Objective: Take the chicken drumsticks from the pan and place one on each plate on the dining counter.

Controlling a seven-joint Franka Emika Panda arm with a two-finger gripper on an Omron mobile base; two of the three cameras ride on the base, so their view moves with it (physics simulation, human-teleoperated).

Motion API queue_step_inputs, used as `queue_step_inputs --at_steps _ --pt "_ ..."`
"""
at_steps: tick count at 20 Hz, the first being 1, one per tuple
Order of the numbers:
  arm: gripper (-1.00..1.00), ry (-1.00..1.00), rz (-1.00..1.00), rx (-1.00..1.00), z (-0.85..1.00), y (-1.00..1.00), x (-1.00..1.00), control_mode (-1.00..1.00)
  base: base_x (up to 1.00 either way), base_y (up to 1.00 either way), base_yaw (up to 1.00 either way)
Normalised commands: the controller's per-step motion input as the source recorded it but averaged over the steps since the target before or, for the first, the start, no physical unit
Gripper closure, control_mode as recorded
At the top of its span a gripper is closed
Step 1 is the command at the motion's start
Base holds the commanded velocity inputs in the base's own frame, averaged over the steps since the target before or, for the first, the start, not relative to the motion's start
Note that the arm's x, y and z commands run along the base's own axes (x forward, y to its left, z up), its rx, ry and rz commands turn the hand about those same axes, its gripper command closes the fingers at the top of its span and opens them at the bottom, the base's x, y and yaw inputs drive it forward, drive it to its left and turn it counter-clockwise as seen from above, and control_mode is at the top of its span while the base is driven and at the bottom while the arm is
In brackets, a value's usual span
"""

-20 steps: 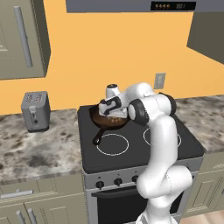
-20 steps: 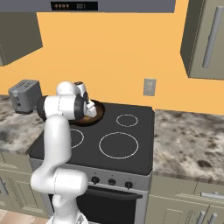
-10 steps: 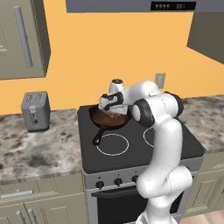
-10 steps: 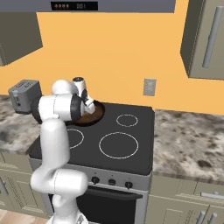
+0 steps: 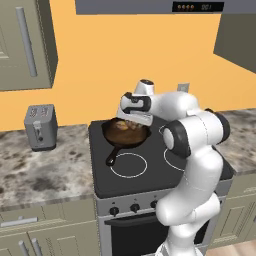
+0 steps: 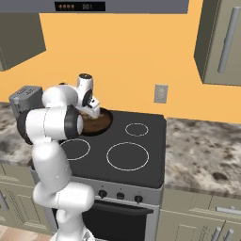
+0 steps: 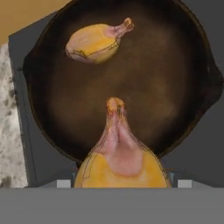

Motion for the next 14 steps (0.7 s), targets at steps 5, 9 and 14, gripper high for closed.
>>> queue_step_inputs --at_steps 5,9,14 --pt "1.0 0.01 0.11 -0.02 0.31 0.0 -0.8 -1.0 0.0 0.0 0.0" --pt "1.0 0.0 0.06 -0.04 0.28 -0.05 -0.82 -1.0 0.0 0.0 0.0" --pt "1.0 0.0 0.0 -0.06 0.32 -0.15 -0.81 -1.0 0.0 0.0 0.0"
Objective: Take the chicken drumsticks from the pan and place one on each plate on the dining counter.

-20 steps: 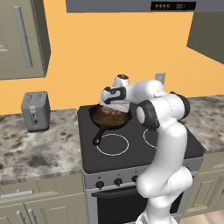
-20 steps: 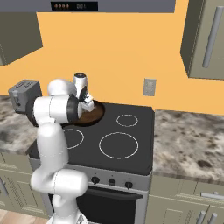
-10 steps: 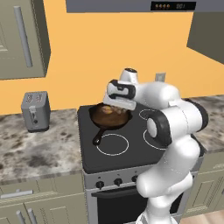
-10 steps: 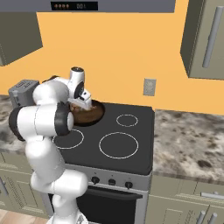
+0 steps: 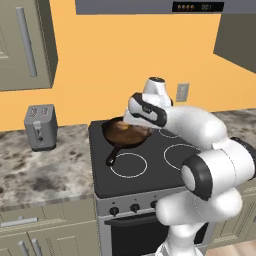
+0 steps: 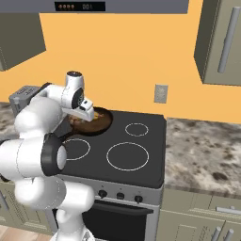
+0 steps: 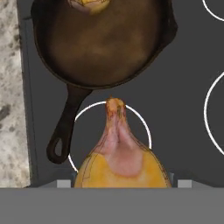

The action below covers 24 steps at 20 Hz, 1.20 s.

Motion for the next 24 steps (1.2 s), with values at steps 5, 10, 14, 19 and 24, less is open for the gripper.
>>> queue_step_inputs --at_steps 5,10,14,19,24 --pt "1.0 0.0 0.02 -0.04 0.34 -0.19 -0.78 -1.0 0.0 0.0 0.0" --pt "1.0 0.02 0.0 -0.01 0.27 -0.08 -0.66 -1.0 0.0 0.0 0.0" --pt "1.0 0.03 0.02 0.01 0.39 -0.17 -0.69 -1.0 0.0 0.0 0.0" --pt "1.0 0.01 0.07 0.03 0.22 -0.1 -0.46 -1.0 0.0 0.0 0.0" --pt "1.0 0.0 0.0 0.0 0.0 0.0 0.0 1.0 -0.07 0.0 0.0"
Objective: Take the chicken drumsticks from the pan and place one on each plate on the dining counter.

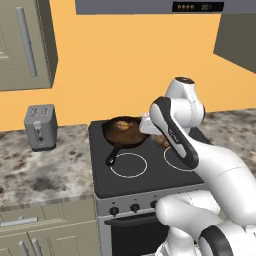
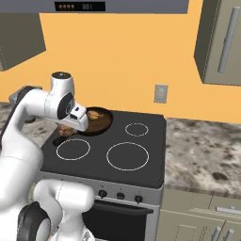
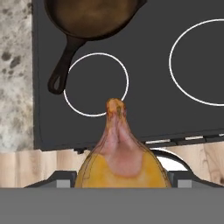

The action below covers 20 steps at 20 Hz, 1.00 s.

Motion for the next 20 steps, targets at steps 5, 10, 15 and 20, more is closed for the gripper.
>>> queue_step_inputs --at_steps 5,10,15,20 --pt "1.0 0.0 0.0 0.0 0.0 0.0 0.0 1.0 -0.55 -0.01 0.06" --pt "1.0 0.0 0.0 0.0 0.0 0.0 0.0 1.0 -0.59 -0.06 0.68" --pt "1.0 0.0 0.0 0.0 0.0 0.0 0.0 1.0 -0.33 -0.03 1.0" --pt "1.0 0.0 0.0 0.0 0.0 0.0 0.0 1.0 -0.24 -0.04 1.0"
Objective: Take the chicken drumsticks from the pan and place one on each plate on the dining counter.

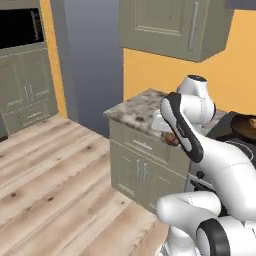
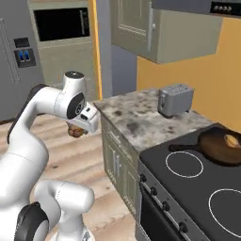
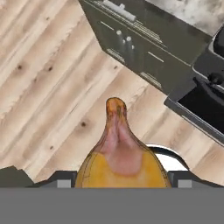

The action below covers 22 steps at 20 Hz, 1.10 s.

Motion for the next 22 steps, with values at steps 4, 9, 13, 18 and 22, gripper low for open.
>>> queue_step_inputs --at_steps 4,9,13,18,22 --pt "1.0 0.0 0.0 0.0 0.0 0.0 0.0 1.0 -0.17 0.0 1.0" --pt "1.0 0.0 0.0 0.0 0.0 0.0 0.0 1.0 -0.13 0.0 1.0" --pt "1.0 0.0 0.0 0.0 0.0 0.0 0.0 1.0 -0.04 0.0 1.0" --pt "1.0 0.0 0.0 0.0 0.0 0.0 0.0 1.0 0.04 -0.01 1.0" --pt "1.0 0.0 0.0 0.0 0.0 0.0 0.0 1.0 0.12 -0.03 1.0"
